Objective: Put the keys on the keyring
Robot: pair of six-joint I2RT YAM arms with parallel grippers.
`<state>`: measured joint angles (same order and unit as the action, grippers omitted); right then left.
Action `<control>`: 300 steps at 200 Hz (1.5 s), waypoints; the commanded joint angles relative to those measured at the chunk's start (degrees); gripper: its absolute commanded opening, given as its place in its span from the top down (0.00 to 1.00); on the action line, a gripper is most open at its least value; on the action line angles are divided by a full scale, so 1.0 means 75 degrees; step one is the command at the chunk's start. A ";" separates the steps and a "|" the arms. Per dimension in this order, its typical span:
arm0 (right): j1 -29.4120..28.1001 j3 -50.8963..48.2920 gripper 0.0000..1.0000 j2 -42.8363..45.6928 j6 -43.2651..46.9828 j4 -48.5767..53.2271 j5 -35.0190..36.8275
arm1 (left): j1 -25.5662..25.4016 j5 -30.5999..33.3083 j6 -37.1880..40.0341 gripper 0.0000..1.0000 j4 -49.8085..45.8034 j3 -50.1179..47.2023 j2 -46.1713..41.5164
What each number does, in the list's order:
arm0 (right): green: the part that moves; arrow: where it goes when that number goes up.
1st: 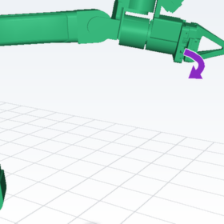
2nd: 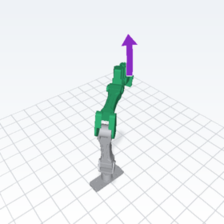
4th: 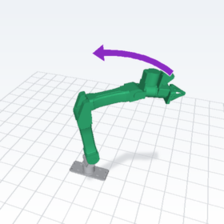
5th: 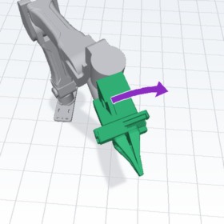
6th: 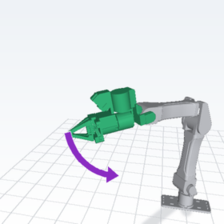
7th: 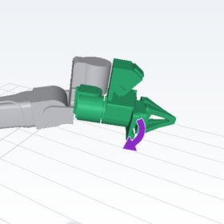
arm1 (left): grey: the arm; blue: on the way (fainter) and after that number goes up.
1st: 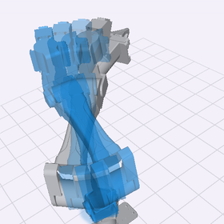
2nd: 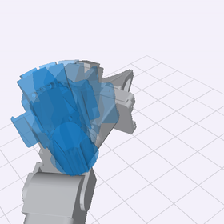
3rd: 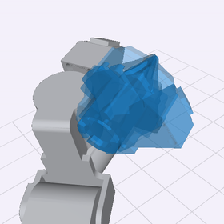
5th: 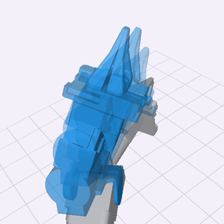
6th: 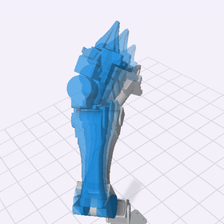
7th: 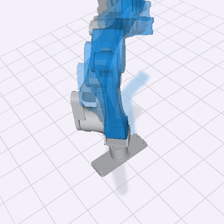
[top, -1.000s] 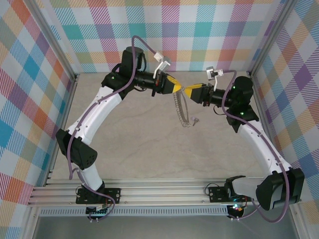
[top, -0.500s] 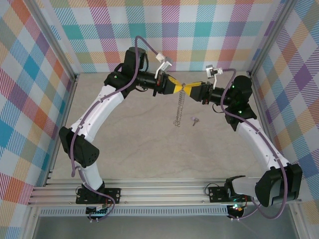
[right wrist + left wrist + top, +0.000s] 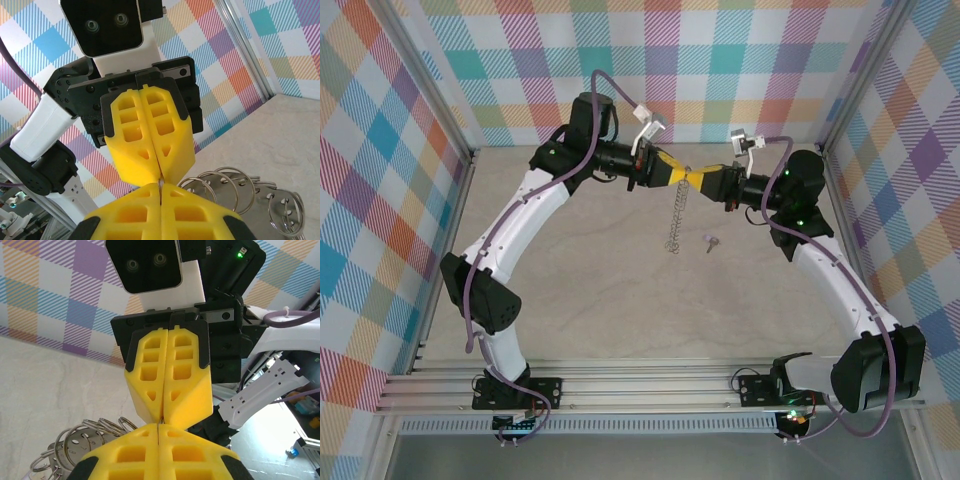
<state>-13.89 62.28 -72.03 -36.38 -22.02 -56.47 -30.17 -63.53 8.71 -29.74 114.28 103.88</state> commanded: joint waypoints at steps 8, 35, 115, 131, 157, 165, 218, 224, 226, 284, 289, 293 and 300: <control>-0.0046 0.0128 1.00 0.0100 0.0368 0.0194 0.0181 | 0.0122 0.0360 -0.0411 0.88 0.0538 0.0007 -0.0268; -0.0028 0.0089 1.00 0.0112 0.0354 0.0096 0.0275 | 0.0393 0.0727 -0.1594 0.70 0.2484 -0.1199 -0.0871; -0.0019 0.0087 1.00 0.0088 0.0027 -0.0434 0.0578 | 0.0544 0.0782 -0.5138 0.61 0.6828 -0.3504 -0.1282; -0.0019 0.0101 1.00 0.0048 -0.0041 -0.0540 0.0618 | 0.0515 0.0897 -0.5787 0.60 0.7555 -0.3808 -0.1252; -0.0022 0.0108 1.00 0.0006 -0.0106 -0.0636 0.0638 | 0.0407 0.1074 -0.6224 0.56 0.8080 -0.4142 -0.1299; -0.0023 0.0098 1.00 -0.0012 -0.0118 -0.0648 0.0650 | 0.0380 0.1097 -0.6280 0.55 0.8142 -0.4208 -0.1312; -0.0017 0.0075 1.00 0.0018 -0.0124 -0.0676 0.0742 | 0.0125 0.1094 -0.6770 0.53 0.8662 -0.4430 -0.1316; -0.0022 0.0075 1.00 0.0011 -0.0127 -0.0673 0.0757 | 0.0101 0.1088 -0.6846 0.53 0.8743 -0.4457 -0.1311; -0.0023 0.0075 1.00 0.0025 -0.0126 -0.0670 0.0756 | 0.0089 0.1093 -0.6872 0.53 0.8769 -0.4456 -0.1314; -0.0011 0.0039 1.00 0.0099 -0.0078 -0.0559 0.0893 | -0.0100 0.1136 -0.7080 0.57 0.8968 -0.4661 -0.1380; -0.0020 0.0040 1.00 0.0100 -0.0080 -0.0557 0.0896 | -0.0118 0.1126 -0.7086 0.58 0.8969 -0.4667 -0.1381; -0.0012 0.0040 1.00 0.0100 -0.0082 -0.0557 0.0896 | -0.0131 0.1132 -0.7089 0.58 0.8969 -0.4675 -0.1392; -0.0008 0.0040 1.00 0.0110 -0.0079 -0.0549 0.0902 | -0.0148 0.1124 -0.7100 0.58 0.8967 -0.4678 -0.1393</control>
<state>-13.89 62.26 -72.20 -36.91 -23.55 -50.22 -30.41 -55.13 -43.75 34.46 79.92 95.70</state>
